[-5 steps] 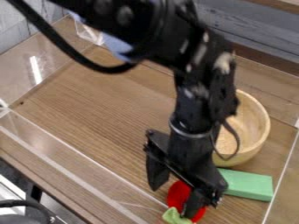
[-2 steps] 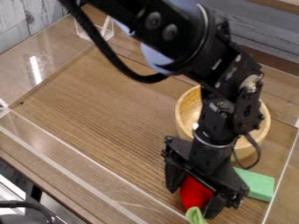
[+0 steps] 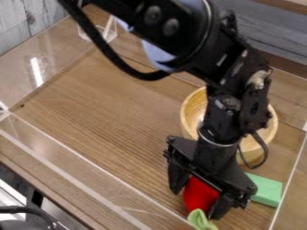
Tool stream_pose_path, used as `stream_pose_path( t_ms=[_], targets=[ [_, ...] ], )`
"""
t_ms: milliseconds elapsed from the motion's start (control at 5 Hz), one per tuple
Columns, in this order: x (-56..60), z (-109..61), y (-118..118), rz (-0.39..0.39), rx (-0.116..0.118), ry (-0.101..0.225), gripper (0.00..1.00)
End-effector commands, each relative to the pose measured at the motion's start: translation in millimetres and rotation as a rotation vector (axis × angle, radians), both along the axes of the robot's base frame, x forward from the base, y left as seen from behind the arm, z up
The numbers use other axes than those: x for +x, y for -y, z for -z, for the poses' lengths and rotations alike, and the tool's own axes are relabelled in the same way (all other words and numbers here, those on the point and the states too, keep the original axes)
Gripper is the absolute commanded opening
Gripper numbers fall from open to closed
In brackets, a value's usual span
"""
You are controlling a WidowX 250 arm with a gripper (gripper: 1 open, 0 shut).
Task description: Move the red object to the left side of the table
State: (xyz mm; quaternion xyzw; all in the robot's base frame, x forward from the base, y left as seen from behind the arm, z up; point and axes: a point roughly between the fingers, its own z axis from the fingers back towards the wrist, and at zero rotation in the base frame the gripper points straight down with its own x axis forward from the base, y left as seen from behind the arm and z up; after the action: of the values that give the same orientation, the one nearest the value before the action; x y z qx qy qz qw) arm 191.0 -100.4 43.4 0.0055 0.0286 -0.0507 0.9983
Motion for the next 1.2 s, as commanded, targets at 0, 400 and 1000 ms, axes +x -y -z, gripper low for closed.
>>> stream_pose_path(
  t_ms=[0,400,1000],
  targets=[
    [6.0,-4.8,3.3,0.035,-0.017,0.044,0.00],
    [-3.2,14.3,7.4,-0.006,-0.014,0.026,1.00],
    [-15.9,15.8,5.3,-0.083,0.037,0.024,0.00]
  ],
)
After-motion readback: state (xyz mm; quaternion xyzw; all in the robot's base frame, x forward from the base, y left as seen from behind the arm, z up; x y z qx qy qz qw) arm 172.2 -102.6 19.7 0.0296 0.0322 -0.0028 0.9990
